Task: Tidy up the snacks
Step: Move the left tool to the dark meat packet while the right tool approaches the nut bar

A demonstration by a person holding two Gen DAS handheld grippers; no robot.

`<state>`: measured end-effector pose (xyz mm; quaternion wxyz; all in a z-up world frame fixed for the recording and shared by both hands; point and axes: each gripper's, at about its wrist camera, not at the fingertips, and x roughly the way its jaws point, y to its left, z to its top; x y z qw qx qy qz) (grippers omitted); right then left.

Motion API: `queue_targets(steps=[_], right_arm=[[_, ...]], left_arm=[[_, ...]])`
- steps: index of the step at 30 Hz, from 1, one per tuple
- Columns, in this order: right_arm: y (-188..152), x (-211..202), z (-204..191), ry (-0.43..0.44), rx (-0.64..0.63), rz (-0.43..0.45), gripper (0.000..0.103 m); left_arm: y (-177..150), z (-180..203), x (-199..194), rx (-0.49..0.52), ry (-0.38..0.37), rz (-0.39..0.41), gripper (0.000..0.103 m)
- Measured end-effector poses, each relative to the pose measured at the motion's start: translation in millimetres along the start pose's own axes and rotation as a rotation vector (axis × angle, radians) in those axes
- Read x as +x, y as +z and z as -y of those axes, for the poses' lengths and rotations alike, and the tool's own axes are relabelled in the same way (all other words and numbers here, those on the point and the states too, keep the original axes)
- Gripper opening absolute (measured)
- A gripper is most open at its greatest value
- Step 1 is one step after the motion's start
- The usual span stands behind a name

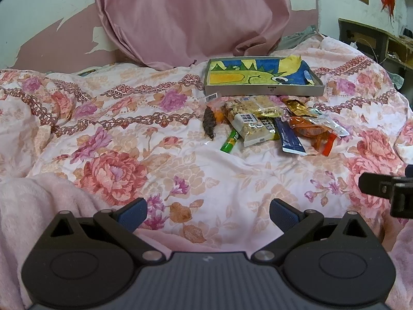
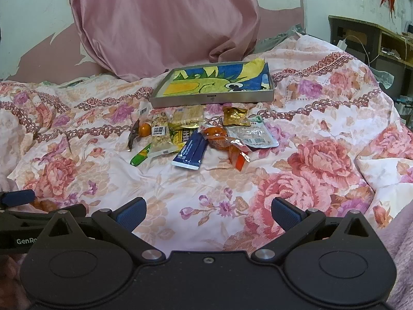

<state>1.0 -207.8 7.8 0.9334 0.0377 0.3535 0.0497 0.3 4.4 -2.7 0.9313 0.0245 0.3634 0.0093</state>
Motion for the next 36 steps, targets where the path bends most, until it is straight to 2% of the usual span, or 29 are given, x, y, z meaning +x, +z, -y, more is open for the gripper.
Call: queue_targets(steps=[12, 24, 36], right_arm=[[13.1, 16.1, -7.8, -0.010, -0.050, -0.036, 0.103], [41.7, 47.3, -4.0, -0.027, -0.082, -0.045, 0.103], [87.4, 85.0, -0.1, -0.007, -0.151, -0.029, 0.103]], left_arm=[[31.6, -3.8, 18.7, -0.050, -0.068, -0.044, 0.103], [79.7, 4.6, 57.5, -0.006, -0.067, -0.060, 0.103], [109.3, 14.3, 96.6, 0.042, -0.040, -0.085, 0.103]])
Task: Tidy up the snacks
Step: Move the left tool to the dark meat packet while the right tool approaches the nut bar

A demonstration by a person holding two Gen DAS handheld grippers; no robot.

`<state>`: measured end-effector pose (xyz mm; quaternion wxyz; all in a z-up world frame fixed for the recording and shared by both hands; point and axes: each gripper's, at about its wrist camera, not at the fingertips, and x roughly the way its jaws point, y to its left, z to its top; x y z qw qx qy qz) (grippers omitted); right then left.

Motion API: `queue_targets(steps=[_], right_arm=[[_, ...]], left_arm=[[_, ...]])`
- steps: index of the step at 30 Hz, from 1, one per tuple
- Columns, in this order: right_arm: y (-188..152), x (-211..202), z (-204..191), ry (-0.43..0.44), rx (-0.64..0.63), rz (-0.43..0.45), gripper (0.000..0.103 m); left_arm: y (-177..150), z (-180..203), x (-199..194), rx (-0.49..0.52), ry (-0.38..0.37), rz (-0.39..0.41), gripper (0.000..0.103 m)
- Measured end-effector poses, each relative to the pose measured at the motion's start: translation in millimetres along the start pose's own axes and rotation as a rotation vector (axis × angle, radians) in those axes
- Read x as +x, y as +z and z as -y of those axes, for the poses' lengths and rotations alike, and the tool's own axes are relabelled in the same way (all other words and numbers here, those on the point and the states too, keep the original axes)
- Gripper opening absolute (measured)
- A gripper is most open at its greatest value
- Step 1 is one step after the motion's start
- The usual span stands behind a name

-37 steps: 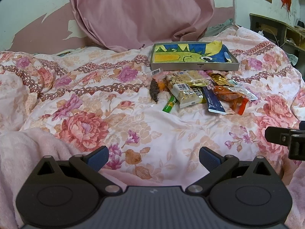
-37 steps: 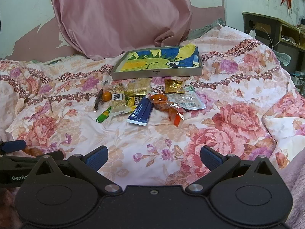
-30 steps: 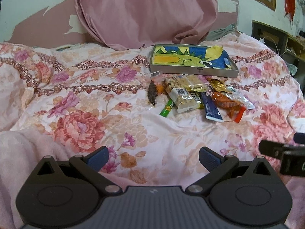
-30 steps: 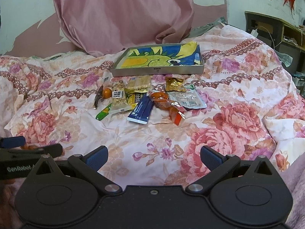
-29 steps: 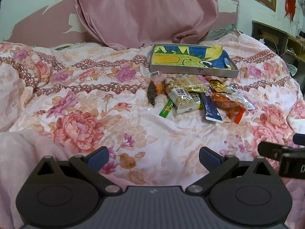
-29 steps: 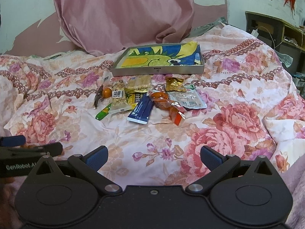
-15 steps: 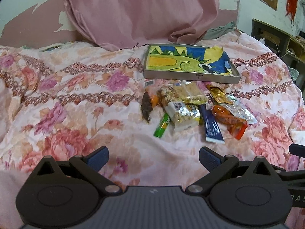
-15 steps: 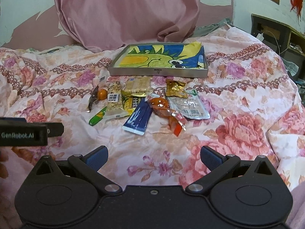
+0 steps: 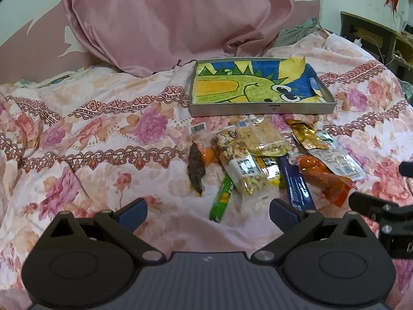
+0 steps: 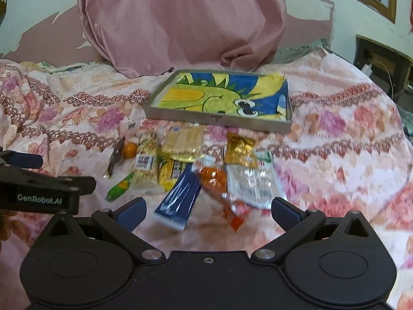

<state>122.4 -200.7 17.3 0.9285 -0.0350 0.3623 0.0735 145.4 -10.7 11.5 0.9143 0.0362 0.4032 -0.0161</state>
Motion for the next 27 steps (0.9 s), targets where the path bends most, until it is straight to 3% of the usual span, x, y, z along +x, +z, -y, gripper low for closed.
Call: queue_targets(steps=[7, 17, 22, 27], right_arm=[[16.3, 27.4, 6.3, 0.008, -0.057, 0.019, 0.103], [8.9, 64.5, 8.4, 0.110, -0.019, -0.001, 0.103], [4.7, 71.4, 3.6, 0.134, -0.037, -0.012, 0.103], [5.2, 82.4, -1.3, 0.195, -0.001, -0.058, 0.103]], left_arm=[[9.7, -6.0, 23.3, 0.028, 0.028, -0.042, 0.103], [29.6, -25.0, 56.4, 0.091, 0.030, -0.075, 0.103], [34.8, -32.5, 74.4, 0.098, -0.002, -0.089, 0.103], [35.4, -35.2, 84.3, 0.071, -0.093, -0.077, 0.103]])
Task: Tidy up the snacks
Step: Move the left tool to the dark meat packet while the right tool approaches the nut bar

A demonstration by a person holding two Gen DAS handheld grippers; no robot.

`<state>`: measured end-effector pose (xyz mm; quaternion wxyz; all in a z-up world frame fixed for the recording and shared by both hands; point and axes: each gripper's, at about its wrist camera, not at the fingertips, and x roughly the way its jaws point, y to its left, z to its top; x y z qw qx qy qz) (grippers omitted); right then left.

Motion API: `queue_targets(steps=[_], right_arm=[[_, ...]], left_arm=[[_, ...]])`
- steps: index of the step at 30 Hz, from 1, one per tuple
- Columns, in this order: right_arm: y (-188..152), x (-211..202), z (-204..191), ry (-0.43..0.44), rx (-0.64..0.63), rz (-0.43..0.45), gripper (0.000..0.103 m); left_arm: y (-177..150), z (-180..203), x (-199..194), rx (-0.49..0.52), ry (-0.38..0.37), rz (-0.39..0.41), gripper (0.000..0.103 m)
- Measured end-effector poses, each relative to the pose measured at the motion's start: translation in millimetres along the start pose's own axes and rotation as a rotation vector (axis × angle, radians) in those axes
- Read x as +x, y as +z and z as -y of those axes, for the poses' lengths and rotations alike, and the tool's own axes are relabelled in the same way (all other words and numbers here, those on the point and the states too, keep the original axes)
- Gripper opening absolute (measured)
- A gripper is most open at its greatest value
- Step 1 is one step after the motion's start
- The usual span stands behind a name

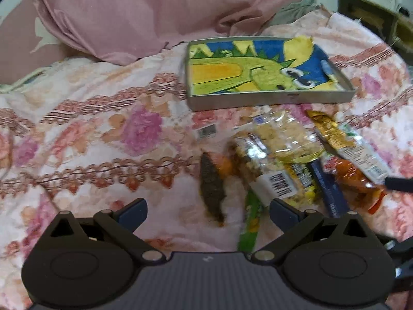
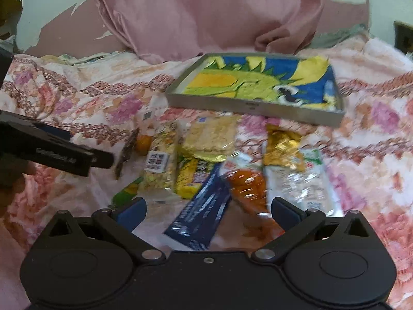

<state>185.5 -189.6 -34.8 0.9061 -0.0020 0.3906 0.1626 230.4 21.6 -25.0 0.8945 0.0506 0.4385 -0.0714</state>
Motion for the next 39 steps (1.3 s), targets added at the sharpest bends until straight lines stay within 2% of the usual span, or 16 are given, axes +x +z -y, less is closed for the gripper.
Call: queue_targets(steps=[4, 8, 11, 16, 20, 26, 28, 31, 35, 38, 39], right_arm=[[1.2, 10.3, -7.0, 0.036, 0.007, -0.026, 0.103], [7.8, 20.3, -17.1, 0.084, 0.003, -0.035, 0.103], [13.4, 28.3, -26.7, 0.077, -0.021, -0.022, 0.102], [21.6, 44.8, -41.1, 0.072, -0.045, -0.011, 0.101], [23.8, 55.4, -54.8, 0.035, -0.117, 0.000, 0.092], [23.6, 71.2, -63.4, -0.002, -0.194, 0.021, 0.081], [24.0, 75.7, -65.3, -0.007, -0.200, 0.026, 0.080], [23.4, 81.8, -67.3, -0.020, -0.207, 0.026, 0.073], [19.2, 87.8, -68.1, -0.033, -0.223, 0.022, 0.057], [17.1, 89.2, -61.9, -0.021, -0.197, 0.023, 0.056], [17.5, 89.0, -59.9, -0.019, -0.186, 0.023, 0.053]], left_arm=[[1.7, -2.5, 7.2, -0.006, -0.016, 0.010, 0.103], [7.7, -12.4, 15.5, -0.033, 0.003, 0.006, 0.103], [12.6, -22.5, 22.9, -0.041, 0.034, 0.011, 0.103], [12.2, -38.7, 27.2, -0.076, 0.034, 0.026, 0.103], [8.6, -43.5, 29.5, -0.076, 0.029, 0.063, 0.102], [7.8, -45.4, 41.7, -0.117, -0.033, 0.049, 0.102], [6.8, -46.2, 46.7, -0.124, -0.043, 0.042, 0.102], [4.5, -46.6, 53.5, -0.134, -0.057, 0.026, 0.102], [2.6, -46.3, 62.2, -0.145, -0.075, 0.005, 0.102], [1.7, -44.8, 65.2, -0.147, -0.094, -0.006, 0.102], [1.4, -43.3, 65.0, -0.143, -0.095, -0.004, 0.102]])
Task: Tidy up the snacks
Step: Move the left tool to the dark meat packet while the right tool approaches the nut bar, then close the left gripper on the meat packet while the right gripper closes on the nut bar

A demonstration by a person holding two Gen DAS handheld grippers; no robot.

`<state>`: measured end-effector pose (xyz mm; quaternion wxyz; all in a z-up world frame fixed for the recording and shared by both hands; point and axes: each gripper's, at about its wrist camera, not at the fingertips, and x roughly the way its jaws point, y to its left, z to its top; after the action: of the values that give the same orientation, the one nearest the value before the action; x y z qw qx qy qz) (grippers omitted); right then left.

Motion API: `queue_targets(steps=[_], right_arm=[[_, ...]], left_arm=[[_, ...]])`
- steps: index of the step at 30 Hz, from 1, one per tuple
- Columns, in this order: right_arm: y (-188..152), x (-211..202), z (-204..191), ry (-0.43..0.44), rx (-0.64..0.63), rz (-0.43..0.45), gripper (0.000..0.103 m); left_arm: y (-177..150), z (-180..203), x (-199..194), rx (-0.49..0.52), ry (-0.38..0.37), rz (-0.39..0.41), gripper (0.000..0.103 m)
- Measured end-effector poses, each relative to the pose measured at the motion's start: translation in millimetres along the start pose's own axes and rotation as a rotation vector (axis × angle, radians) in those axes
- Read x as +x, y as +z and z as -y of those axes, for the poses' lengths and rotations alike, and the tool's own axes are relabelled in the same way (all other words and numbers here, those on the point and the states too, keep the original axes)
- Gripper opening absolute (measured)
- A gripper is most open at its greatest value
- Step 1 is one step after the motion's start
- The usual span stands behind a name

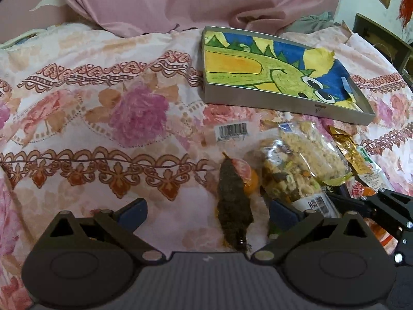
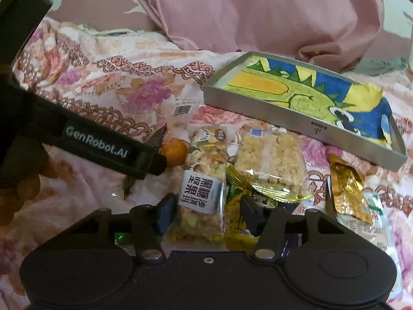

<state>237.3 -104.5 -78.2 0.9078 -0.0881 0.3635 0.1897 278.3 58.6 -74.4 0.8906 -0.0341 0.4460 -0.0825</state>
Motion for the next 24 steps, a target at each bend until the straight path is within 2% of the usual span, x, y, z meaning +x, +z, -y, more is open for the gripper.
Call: queue_targets(steps=[4, 10, 13, 19, 23, 24], right_arm=[[0.3, 1.1, 4.5, 0.002, 0.028, -0.002, 0.044], [-0.7, 0.6, 1.3, 0.002, 0.015, 0.001, 0.042], [-0.7, 0.6, 1.1, -0.001, 0.013, 0.003, 0.042], [-0.2, 1.6, 0.7, -0.003, 0.003, 0.007, 0.043], [-0.2, 2.0, 0.4, 0.000, 0.001, 0.018, 0.044], [-0.5, 2.4, 0.7, 0.001, 0.002, 0.021, 0.044]], left_arm=[[-3.4, 7.8, -0.3, 0.052, 0.015, 0.019, 0.102], [-5.8, 9.5, 2.6, 0.065, 0.030, 0.004, 0.101], [-5.8, 5.8, 4.8, 0.050, 0.030, 0.001, 0.097], [-4.8, 4.3, 6.3, 0.052, 0.016, 0.003, 0.082], [-4.3, 6.3, 3.9, 0.058, -0.005, 0.009, 0.058], [-4.2, 6.3, 3.5, 0.057, -0.004, 0.011, 0.058]])
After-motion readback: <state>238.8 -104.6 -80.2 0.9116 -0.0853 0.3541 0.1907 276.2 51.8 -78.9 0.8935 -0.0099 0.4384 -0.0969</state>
